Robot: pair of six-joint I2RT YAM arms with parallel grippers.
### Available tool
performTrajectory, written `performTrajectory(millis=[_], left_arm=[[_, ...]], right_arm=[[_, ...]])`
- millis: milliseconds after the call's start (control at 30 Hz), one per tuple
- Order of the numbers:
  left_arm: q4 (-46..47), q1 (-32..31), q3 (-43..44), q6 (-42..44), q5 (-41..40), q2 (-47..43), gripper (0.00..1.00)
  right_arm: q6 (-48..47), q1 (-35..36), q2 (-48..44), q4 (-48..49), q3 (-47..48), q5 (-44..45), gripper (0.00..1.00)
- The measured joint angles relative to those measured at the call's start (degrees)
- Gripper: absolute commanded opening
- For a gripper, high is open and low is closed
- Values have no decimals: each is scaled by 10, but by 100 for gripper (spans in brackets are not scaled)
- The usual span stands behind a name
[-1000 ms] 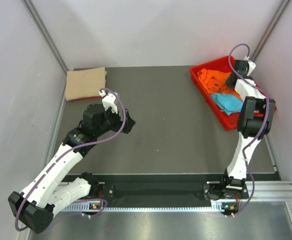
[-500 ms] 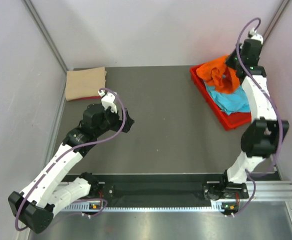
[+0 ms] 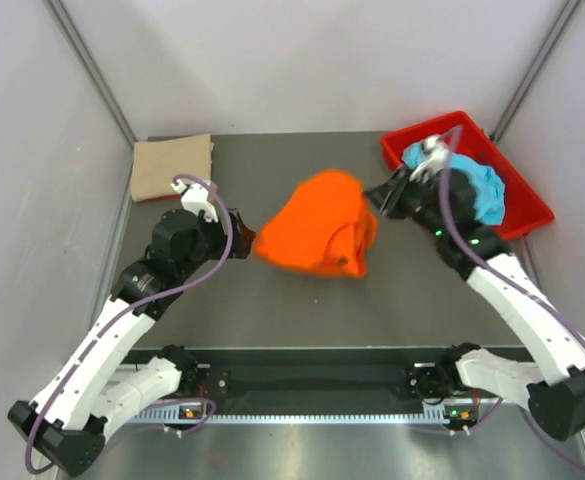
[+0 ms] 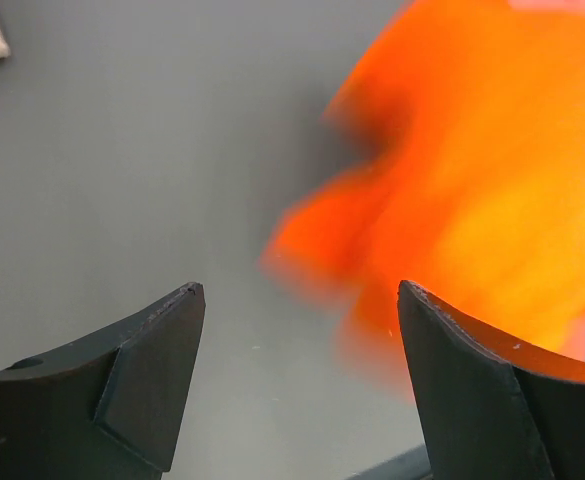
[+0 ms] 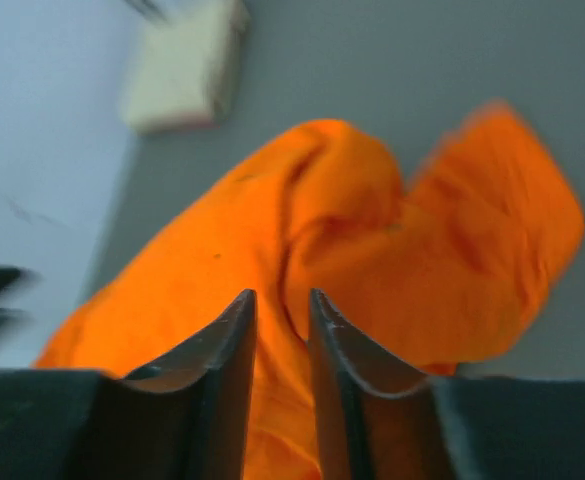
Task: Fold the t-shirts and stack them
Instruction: Move the tshirt to the center of the board
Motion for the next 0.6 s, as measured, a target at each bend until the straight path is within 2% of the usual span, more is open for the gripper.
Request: performTrajectory(millis=[67, 100, 233, 400, 600], left_arm=[[-4, 0, 2, -17, 9, -18, 83], [-6, 0, 2, -26, 13, -26, 83], [-13, 0, -2, -59, 42, -26, 82], [12, 0, -65, -108, 102, 17, 75], [29, -18, -165, -162, 131, 96, 76]], right_arm=[[15, 22, 22, 0, -82, 7, 41], [23, 28, 40, -6, -124, 10, 50], [35, 35, 72, -55, -217, 28, 63], [46, 35, 62, -74, -230, 100, 59], [52, 31, 82, -58, -232, 150, 60]])
